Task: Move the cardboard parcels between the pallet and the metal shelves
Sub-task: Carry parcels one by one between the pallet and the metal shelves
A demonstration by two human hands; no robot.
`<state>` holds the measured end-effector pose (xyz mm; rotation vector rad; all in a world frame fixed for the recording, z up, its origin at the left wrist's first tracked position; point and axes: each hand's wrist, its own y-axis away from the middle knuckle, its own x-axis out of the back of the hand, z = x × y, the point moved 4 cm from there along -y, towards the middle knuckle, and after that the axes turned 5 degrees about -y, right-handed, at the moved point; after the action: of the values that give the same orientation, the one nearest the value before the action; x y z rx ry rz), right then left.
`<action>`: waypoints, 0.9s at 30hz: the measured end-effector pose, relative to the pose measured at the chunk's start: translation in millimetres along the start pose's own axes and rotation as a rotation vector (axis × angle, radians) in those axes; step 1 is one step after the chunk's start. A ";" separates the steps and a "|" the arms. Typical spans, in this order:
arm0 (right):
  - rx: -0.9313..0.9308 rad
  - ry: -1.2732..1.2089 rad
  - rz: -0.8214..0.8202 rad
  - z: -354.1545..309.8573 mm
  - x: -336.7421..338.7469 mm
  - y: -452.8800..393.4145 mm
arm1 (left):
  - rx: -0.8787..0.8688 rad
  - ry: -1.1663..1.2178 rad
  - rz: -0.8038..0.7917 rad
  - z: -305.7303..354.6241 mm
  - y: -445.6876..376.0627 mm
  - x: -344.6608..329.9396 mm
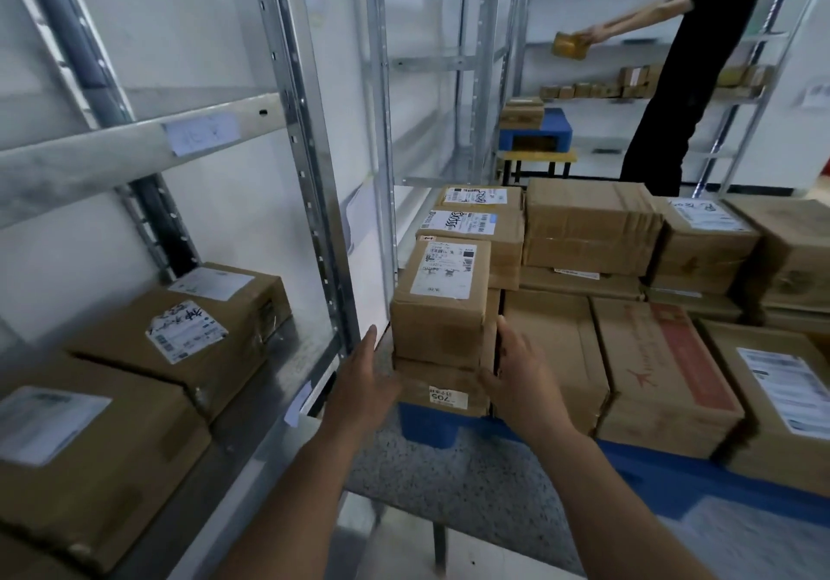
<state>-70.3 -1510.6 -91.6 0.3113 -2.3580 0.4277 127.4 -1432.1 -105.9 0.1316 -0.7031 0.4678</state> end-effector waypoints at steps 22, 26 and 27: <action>0.499 -0.039 -0.218 -71.4 -42.4 176.8 | 0.227 -0.300 0.377 -35.5 248.4 42.2; 0.599 -0.030 -0.299 -96.9 -59.7 204.0 | 0.308 -0.398 0.474 -52.6 290.6 62.9; 0.620 -0.032 -0.310 -104.3 -63.6 209.6 | 0.333 -0.411 0.498 -56.9 299.9 68.8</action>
<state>-31.9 -1271.6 -108.3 0.9577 -2.1018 0.9969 69.9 -1124.7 -116.0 0.3775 -1.0625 1.0541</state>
